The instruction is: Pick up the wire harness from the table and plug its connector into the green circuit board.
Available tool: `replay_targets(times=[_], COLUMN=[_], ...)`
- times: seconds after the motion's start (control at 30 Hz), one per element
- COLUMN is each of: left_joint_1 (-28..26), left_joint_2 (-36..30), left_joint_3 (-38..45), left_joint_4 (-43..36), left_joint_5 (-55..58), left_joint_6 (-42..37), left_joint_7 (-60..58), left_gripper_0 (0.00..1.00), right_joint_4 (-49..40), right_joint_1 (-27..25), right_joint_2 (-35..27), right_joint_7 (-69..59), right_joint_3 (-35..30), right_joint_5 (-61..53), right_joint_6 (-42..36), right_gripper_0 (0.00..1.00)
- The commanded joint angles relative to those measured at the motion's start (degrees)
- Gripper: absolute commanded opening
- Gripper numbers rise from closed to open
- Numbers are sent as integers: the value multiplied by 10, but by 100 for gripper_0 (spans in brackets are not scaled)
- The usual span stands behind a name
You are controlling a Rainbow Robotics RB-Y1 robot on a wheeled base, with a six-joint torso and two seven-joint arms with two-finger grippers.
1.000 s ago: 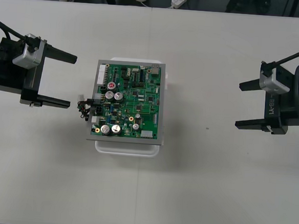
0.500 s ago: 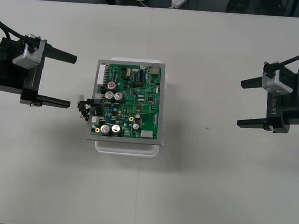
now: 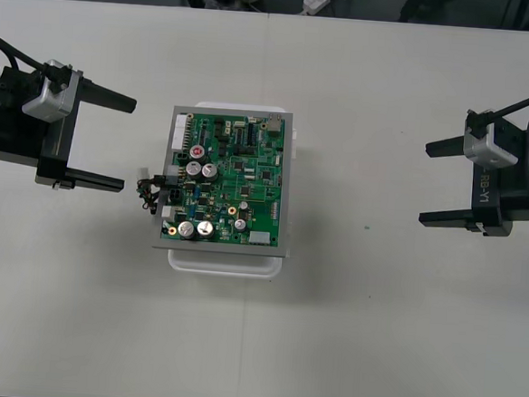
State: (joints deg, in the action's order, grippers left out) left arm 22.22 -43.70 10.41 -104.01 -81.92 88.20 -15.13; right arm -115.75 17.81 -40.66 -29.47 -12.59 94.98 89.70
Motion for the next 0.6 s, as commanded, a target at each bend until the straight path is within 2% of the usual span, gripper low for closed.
replay_targets(times=[0.03,0.6], left_joint_1=[-4,-4], left_joint_2=[-23,-23], left_joint_3=[-6,-6], left_joint_4=[-15,-15], left_joint_5=[-2,-2], left_joint_6=[18,18], left_joint_7=[-18,-18], left_gripper_0=[100,100], right_joint_4=[-2,-2], right_joint_1=[-1,-1], right_joint_2=[1,1], right_joint_7=[12,12], right_joint_3=[-18,-18], right_joint_5=[-8,-8], right_joint_6=[3,3], right_gripper_0=[89,89])
